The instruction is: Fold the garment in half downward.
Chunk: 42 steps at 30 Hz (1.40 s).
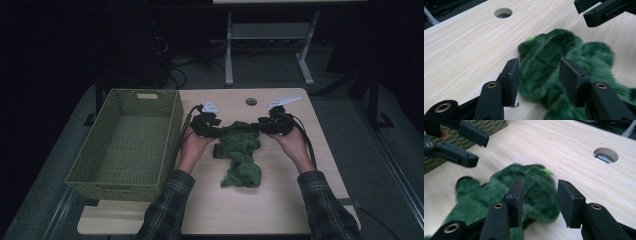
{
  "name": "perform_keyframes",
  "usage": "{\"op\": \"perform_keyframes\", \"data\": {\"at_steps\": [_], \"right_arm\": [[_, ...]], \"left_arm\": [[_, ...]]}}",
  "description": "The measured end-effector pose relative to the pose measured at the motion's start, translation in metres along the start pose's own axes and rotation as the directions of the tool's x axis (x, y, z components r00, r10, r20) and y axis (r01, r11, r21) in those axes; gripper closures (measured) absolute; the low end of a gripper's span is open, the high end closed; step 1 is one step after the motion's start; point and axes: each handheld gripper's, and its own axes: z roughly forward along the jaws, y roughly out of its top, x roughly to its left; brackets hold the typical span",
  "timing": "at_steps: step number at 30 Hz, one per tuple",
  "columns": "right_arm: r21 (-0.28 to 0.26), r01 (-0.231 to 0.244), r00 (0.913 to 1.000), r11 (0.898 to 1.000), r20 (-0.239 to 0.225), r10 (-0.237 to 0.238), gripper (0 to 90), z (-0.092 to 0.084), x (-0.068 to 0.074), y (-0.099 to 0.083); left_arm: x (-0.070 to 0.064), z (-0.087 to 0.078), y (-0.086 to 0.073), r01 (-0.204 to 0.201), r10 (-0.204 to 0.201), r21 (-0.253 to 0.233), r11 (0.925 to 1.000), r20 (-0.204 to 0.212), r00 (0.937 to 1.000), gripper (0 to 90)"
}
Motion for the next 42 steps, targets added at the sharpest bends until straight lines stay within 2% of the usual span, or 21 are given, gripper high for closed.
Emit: {"op": "perform_keyframes", "data": {"at_steps": [1, 2, 3, 7, 13, 20, 21, 22, 24, 26, 27, 28, 30, 31, 36, 40, 41, 42], "right_arm": [[0.025, -0.015, 0.9999, 1.000, -0.001, 0.015, 56.1, 0.008, -0.004, 0.001], [0.025, -0.015, 0.9999, 1.000, -0.001, 0.015, 56.1, 0.008, -0.004, 0.001], [0.032, -0.017, 0.9999, 0.999, 0.000, 0.017, 56.2, 0.015, -0.008, 0.000], [0.050, -0.028, 0.9995, 0.998, 0.013, 0.027, 56.6, 0.028, -0.015, -0.003], [0.091, -0.046, 0.9989, 0.995, 0.000, 0.047, 56.6, 0.040, -0.022, -0.011], [0.122, -0.054, 0.9986, 0.991, 0.002, 0.054, 59.8, 0.047, -0.026, -0.017], [0.123, -0.051, 0.9987, 0.991, 0.006, 0.051, 62.6, 0.048, -0.026, -0.019], [0.123, -0.051, 0.9987, 0.991, 0.006, 0.051, 62.6, 0.048, -0.026, -0.019], [0.128, -0.054, 0.9986, 0.990, 0.004, 0.054, 66.6, 0.050, -0.027, -0.019], [0.132, -0.054, 0.9985, 0.990, 0.005, 0.054, 67.2, 0.051, -0.026, -0.019], [0.139, -0.052, 0.9987, 0.989, 0.005, 0.052, 72.9, 0.054, -0.026, -0.020], [0.139, -0.052, 0.9987, 0.989, 0.005, 0.052, 72.9, 0.054, -0.026, -0.020], [0.142, -0.045, 0.9990, 0.989, 0.004, 0.045, 78.6, 0.055, -0.025, -0.020], [0.142, -0.040, 0.9992, 0.989, 0.004, 0.040, 84.2, 0.054, -0.024, -0.020], [0.125, -0.044, 0.9989, 0.991, -0.006, 0.045, 86.4, 0.048, -0.023, -0.017], [0.087, -0.061, 0.9979, 0.994, -0.017, 0.063, 86.5, 0.039, -0.025, -0.012], [0.067, -0.067, 0.9973, 0.995, -0.023, 0.069, 86.5, 0.033, -0.025, -0.007], [0.067, -0.067, 0.9973, 0.995, -0.023, 0.069, 86.5, 0.033, -0.025, -0.007]], "left_arm": [[0.003, 0.004, -0.001, 0.001, -0.001, 0.004, 1.0000, -0.002, 1.0000, 50.5], [0.005, 0.007, -0.002, 0.005, -0.005, 0.009, 0.9999, -0.005, 1.0000, 50.5], [0.009, 0.014, -0.004, 0.017, -0.017, 0.015, 0.9997, -0.006, 0.9998, 50.6], [0.016, 0.024, -0.008, 0.032, -0.032, 0.031, 0.9990, -0.003, 0.9995, 50.9], [0.023, 0.042, -0.018, 0.049, -0.051, 0.064, 0.9967, 0.019, 0.9985, 50.9], [0.026, 0.054, -0.025, 0.059, -0.064, 0.105, 0.9927, 0.037, 0.9973, 53.7], [0.026, 0.054, -0.026, 0.057, -0.062, 0.107, 0.9926, 0.038, 0.9974, 58.2], [0.026, 0.055, -0.026, 0.064, -0.069, 0.108, 0.9921, 0.038, 0.9969, 58.2], [0.025, 0.057, -0.025, 0.059, -0.065, 0.109, 0.9923, 0.049, 0.9967, 63.9], [0.024, 0.057, -0.025, 0.066, -0.071, 0.104, 0.9924, 0.052, 0.9961, 69.5], [0.024, 0.058, -0.025, 0.057, -0.064, 0.117, 0.9916, 0.061, 0.9961, 72.2], [0.024, 0.058, -0.025, 0.057, -0.064, 0.117, 0.9916, 0.061, 0.9961, 75.7], [0.024, 0.058, -0.025, 0.055, -0.063, 0.124, 0.9907, 0.061, 0.9961, 78.6], [0.024, 0.058, -0.025, 0.049, -0.057, 0.127, 0.9907, 0.061, 0.9965, 84.4], [0.024, 0.050, -0.020, 0.058, -0.064, 0.103, 0.9929, 0.055, 0.9964, 86.7], [0.023, 0.040, -0.009, 0.044, -0.047, 0.062, 0.9971, 0.049, 0.9977, 86.9], [0.021, 0.034, -0.002, 0.036, -0.038, 0.041, 0.9985, 0.042, 0.9984, 86.9], [0.021, 0.034, -0.002, 0.036, -0.038, 0.041, 0.9985, 0.042, 0.9984, 86.9]]}}
